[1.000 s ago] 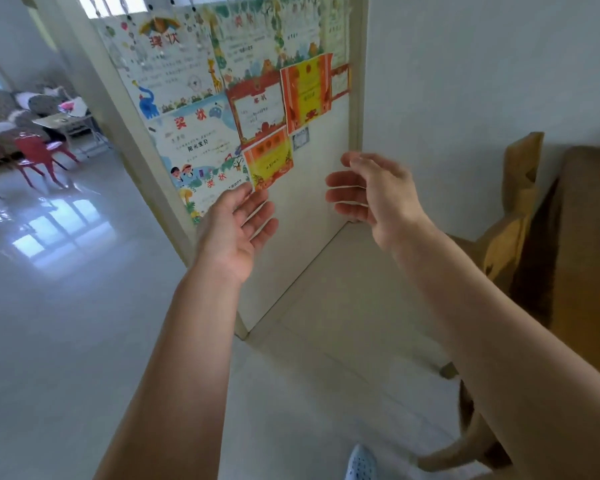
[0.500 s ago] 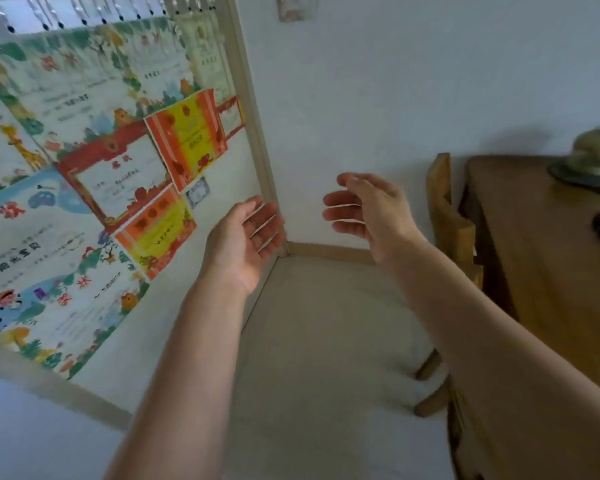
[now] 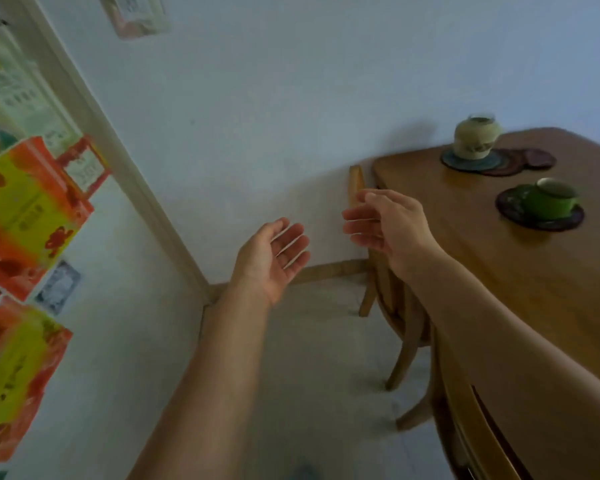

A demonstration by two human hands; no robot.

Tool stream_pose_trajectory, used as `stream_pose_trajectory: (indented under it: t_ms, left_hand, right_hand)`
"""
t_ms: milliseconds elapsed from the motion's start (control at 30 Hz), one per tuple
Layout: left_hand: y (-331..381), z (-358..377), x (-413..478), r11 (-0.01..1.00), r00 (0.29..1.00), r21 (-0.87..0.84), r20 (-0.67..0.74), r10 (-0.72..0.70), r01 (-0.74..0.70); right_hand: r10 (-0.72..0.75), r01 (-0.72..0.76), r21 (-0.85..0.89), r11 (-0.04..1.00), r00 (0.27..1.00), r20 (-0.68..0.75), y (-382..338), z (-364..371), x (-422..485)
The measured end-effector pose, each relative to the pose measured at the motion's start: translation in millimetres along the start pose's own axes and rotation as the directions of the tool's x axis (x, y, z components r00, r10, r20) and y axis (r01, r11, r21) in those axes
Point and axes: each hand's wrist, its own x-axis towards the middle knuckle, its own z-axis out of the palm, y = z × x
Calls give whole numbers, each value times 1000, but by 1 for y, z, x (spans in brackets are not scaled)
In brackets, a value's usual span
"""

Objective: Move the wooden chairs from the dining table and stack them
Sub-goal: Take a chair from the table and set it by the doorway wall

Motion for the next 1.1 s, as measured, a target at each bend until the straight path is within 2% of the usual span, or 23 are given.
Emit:
stream_pose_trajectory:
  t_ms: [267,433,533,667,733,800,933,1100]
  left_hand:
    - [21,9,118,975,979,179,127,-159,135]
    - [2,34,175,925,926,255,180,-331,281]
    - [-17,54,204,887,899,310,167,-404,341]
    - [-41,82,242,836,893,391,69,-444,385]
    - [-50,94,259,799,883,445,40,-468,403]
    - [-59,105,274,758,863,487,17,-504,433]
    - [-80,122,306,684,844,567,-35,-536,458]
    - [-92,126,330,617,829,622,-95,-551,482]
  right_hand:
    - [115,-134,-69,989,965,-236,25,-4,81]
    - [153,-214,-138,967,923,-354,41,-23,120]
    - [150,-236,-184,954,909,-390,47,-38,145]
    - [175,-307,-273,912,891,-419,59,-57,181]
    - [218,-358,-396,846,909,-355,65,-68,194]
    - [355,-417,-526,741,909,-220,70,-78,201]
    - [609,-441,-694,569,793,-5,82,-97,217]
    - [781,-435,-836,334,624,-13,102,-105,231]
